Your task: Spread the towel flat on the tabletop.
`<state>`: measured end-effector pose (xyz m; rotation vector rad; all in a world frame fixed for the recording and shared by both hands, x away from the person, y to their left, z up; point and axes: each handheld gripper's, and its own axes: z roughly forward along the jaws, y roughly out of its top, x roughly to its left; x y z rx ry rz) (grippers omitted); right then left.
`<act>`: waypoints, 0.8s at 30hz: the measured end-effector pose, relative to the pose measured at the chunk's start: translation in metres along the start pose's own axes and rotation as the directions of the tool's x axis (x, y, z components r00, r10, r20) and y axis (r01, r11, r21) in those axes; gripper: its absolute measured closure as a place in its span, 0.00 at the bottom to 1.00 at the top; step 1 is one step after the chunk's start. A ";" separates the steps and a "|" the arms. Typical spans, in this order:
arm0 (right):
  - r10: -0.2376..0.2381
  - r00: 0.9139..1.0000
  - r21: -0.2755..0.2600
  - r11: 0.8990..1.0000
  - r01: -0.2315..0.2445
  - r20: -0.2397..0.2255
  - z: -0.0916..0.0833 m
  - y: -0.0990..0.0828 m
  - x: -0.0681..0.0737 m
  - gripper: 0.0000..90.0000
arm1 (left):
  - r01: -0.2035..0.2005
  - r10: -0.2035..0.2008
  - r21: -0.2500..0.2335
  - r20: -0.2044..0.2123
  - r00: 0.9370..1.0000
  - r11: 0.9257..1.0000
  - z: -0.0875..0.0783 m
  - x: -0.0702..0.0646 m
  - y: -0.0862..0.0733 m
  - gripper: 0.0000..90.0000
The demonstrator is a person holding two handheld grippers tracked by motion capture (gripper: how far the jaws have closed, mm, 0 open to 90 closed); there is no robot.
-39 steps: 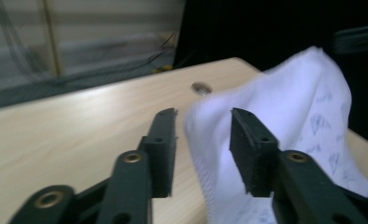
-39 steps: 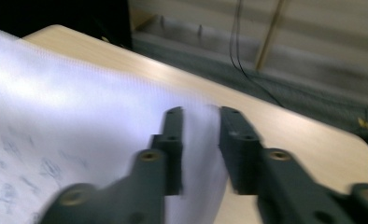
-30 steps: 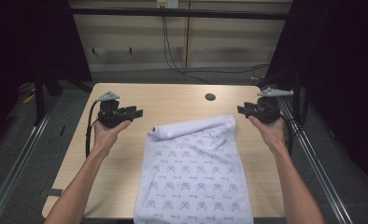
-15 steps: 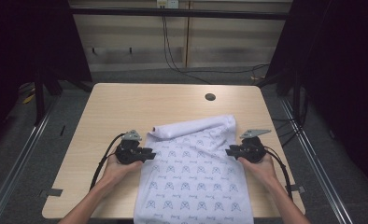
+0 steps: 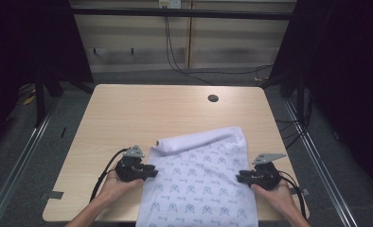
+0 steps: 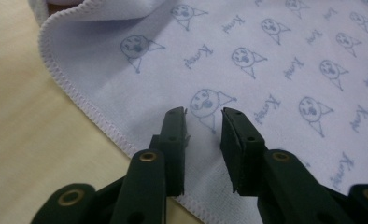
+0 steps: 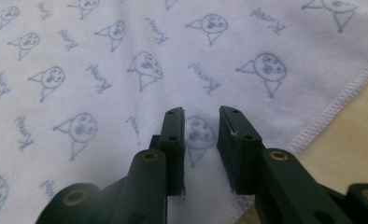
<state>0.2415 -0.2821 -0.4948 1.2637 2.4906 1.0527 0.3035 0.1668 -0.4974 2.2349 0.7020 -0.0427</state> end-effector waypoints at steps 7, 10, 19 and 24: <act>-0.020 0.999 0.005 1.000 0.020 -0.025 -0.005 -0.006 0.011 0.75 | 0.059 -0.055 -0.139 0.036 0.998 0.989 -0.019 0.008 0.014 0.81; -0.020 1.000 -0.009 1.000 0.020 -0.014 -0.001 0.002 0.007 0.73 | 0.122 -0.119 -0.217 0.027 0.993 0.969 -0.021 0.031 0.030 0.72; -0.050 0.999 -0.077 0.996 0.049 -0.005 0.003 0.021 0.005 0.69 | 0.246 -0.250 -0.183 0.000 0.968 0.952 0.022 0.071 0.055 0.59; -0.037 0.999 -0.090 0.995 0.037 -0.005 0.001 0.019 0.003 0.67 | 0.146 -0.150 -0.057 -0.067 0.986 0.988 0.033 0.054 0.052 0.54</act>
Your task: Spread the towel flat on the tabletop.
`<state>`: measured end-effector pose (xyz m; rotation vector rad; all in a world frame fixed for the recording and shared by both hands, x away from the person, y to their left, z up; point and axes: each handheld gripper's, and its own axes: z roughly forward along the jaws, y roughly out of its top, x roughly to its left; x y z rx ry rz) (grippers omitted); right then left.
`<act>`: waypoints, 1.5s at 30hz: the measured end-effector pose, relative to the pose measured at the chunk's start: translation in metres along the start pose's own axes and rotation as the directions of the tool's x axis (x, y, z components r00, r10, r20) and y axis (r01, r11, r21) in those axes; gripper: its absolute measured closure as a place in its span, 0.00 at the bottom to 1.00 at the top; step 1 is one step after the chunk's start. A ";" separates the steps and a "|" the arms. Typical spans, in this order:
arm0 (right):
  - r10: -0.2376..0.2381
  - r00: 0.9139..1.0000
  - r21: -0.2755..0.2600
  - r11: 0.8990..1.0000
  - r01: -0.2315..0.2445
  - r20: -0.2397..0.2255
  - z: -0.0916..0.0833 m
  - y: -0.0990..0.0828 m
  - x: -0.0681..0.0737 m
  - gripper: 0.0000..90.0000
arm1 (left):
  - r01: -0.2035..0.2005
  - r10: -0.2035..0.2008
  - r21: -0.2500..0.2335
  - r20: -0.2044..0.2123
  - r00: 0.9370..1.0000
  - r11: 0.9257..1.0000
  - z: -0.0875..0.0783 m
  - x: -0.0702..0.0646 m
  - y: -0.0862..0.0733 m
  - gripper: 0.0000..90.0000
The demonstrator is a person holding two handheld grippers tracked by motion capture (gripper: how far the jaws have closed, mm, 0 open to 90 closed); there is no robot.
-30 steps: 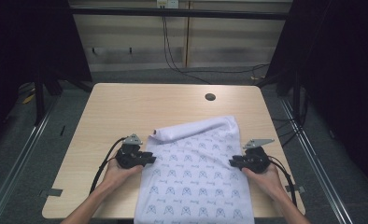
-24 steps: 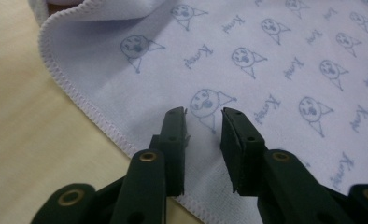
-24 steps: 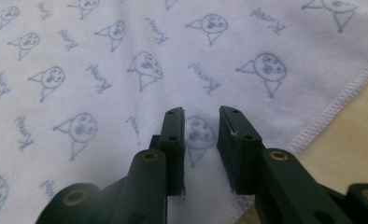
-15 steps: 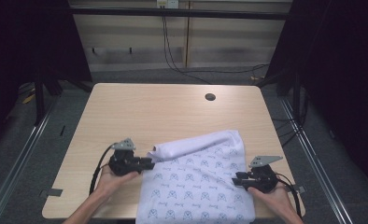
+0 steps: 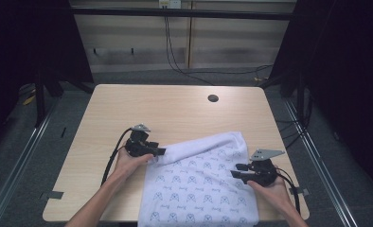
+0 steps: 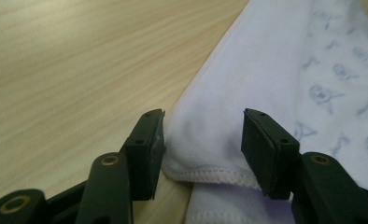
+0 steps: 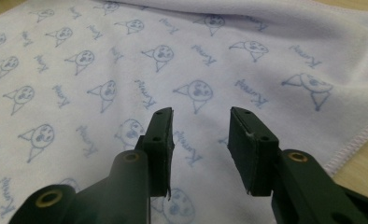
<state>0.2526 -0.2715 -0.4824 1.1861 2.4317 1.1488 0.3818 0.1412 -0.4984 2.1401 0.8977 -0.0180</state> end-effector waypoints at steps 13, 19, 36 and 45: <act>0.006 1.000 -0.006 1.000 -0.006 0.004 0.001 0.005 -0.002 0.66 | -0.065 0.056 -0.132 -0.071 0.996 0.989 -0.030 0.009 0.034 0.91; 0.010 1.000 -0.010 1.000 -0.010 0.004 0.005 0.009 -0.004 0.65 | -0.005 -0.023 -0.192 -0.141 0.990 0.981 -0.038 0.024 0.061 0.65; 0.054 0.996 0.040 0.998 -0.057 0.073 0.018 0.014 -0.036 0.71 | -0.081 0.080 -0.024 -0.013 0.997 0.996 -0.018 0.008 -0.021 0.76; 0.023 0.989 0.059 0.998 -0.032 0.145 0.033 0.016 -0.037 0.83 | -0.097 0.097 -0.017 -0.031 0.995 0.995 -0.026 0.004 -0.033 0.98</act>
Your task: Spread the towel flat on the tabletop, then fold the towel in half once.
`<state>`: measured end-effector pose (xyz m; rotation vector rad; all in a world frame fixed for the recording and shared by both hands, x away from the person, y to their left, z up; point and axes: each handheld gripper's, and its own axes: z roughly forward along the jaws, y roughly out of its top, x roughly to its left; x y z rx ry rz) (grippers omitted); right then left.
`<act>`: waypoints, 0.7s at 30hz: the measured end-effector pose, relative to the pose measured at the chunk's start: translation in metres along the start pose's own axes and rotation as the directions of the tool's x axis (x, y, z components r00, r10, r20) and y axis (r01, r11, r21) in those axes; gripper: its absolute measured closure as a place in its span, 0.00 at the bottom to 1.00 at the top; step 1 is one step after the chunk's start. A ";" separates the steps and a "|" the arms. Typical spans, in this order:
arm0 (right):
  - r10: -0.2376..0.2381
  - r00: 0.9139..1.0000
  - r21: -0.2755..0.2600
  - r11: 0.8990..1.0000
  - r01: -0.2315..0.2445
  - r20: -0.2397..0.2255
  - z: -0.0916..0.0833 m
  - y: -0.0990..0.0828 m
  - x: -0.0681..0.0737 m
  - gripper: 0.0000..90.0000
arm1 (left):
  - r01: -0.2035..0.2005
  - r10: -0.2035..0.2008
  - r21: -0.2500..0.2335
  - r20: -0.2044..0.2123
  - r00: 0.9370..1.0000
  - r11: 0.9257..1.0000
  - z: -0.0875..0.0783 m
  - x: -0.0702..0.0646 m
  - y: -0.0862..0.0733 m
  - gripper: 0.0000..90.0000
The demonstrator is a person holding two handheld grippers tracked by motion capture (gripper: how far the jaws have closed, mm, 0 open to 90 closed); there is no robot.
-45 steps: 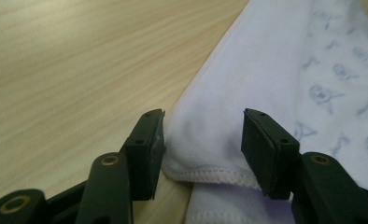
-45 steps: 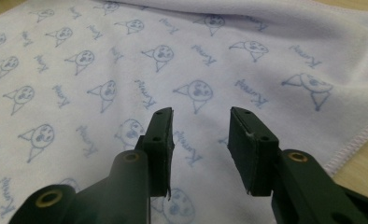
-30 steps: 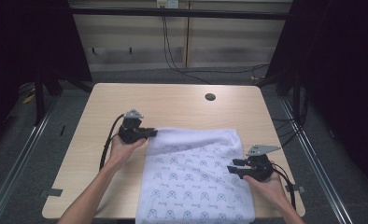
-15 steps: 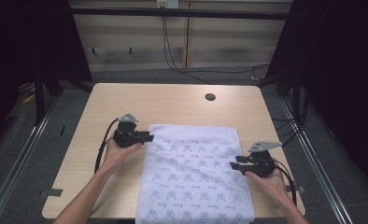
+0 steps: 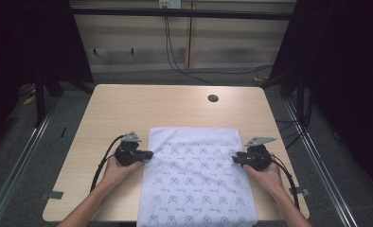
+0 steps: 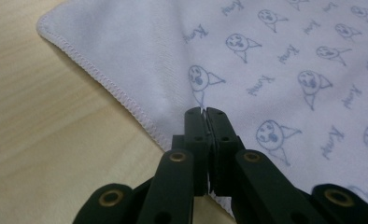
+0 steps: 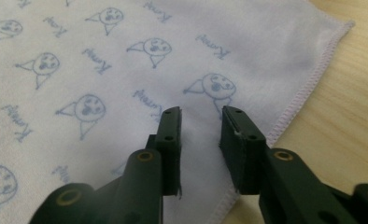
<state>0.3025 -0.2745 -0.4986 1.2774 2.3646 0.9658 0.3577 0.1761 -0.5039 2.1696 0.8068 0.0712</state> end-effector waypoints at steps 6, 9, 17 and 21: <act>0.022 0.999 0.007 1.000 -0.021 -0.027 -0.011 -0.011 0.007 0.96 | -0.003 0.002 0.008 0.036 0.999 1.000 -0.009 -0.015 -0.013 0.98; 0.026 0.999 0.013 1.000 -0.025 -0.038 -0.017 -0.018 0.011 0.96 | 0.000 -0.001 0.016 0.054 0.999 1.000 -0.012 -0.022 -0.016 0.98; -0.006 0.998 0.019 1.000 0.008 -0.061 -0.043 -0.040 0.036 0.74 | -0.017 0.015 0.023 0.097 0.995 1.000 -0.028 -0.036 -0.024 0.81; 0.011 0.997 -0.045 0.999 -0.014 -0.073 -0.042 -0.024 0.024 0.70 | 0.040 -0.035 -0.058 0.077 0.996 0.998 -0.037 -0.022 -0.016 0.77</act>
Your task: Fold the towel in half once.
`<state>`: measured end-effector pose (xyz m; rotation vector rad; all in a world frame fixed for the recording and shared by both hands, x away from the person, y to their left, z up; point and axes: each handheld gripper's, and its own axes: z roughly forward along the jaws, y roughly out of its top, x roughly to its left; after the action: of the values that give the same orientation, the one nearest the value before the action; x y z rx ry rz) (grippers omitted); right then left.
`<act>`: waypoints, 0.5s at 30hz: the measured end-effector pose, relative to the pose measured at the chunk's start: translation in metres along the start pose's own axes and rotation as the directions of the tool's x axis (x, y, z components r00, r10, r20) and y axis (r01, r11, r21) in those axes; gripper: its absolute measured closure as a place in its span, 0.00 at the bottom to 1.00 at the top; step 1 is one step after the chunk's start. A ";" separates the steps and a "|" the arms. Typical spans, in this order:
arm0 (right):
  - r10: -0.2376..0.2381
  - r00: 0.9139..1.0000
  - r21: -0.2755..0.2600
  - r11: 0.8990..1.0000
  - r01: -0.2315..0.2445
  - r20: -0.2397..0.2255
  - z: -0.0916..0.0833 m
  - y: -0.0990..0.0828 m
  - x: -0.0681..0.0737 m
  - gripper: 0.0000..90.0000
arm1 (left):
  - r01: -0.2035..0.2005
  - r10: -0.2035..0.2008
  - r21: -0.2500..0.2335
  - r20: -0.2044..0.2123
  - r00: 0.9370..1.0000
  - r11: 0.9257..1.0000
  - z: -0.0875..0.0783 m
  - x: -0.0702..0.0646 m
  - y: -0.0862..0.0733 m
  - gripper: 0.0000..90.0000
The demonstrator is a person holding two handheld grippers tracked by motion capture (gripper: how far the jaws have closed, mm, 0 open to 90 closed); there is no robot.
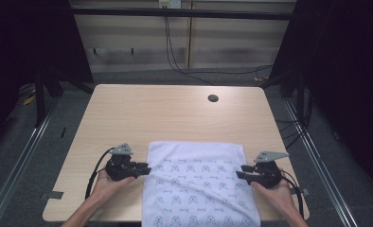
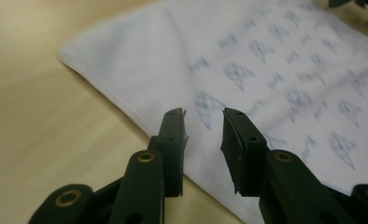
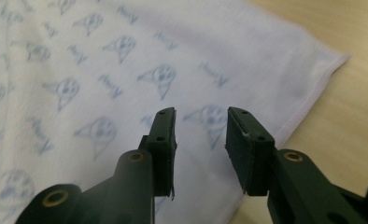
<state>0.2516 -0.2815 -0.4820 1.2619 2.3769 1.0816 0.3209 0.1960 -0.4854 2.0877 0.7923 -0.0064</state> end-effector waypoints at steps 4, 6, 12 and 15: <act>0.013 0.999 -0.019 1.000 -0.012 0.048 0.009 0.019 -0.022 0.70 | 0.029 -0.031 -0.035 -0.050 0.998 0.999 0.000 0.017 0.014 0.75; 0.025 0.998 -0.029 0.999 -0.024 0.054 0.016 0.027 -0.034 0.70 | 0.039 -0.043 -0.056 -0.054 0.998 0.998 0.000 0.026 0.020 0.76; 0.053 0.995 -0.027 0.998 -0.051 0.080 0.045 0.046 -0.061 0.68 | 0.077 -0.083 -0.078 -0.069 0.994 0.994 0.011 0.045 0.034 0.73; 0.050 0.994 -0.013 0.999 -0.049 0.094 0.052 0.047 -0.063 0.65 | 0.068 -0.073 -0.063 -0.081 0.994 0.996 0.016 0.047 0.033 0.69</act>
<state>0.3447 -0.2890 -0.4930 1.3444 2.2792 1.0230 0.3802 0.1958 -0.4843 2.0136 0.9054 0.0659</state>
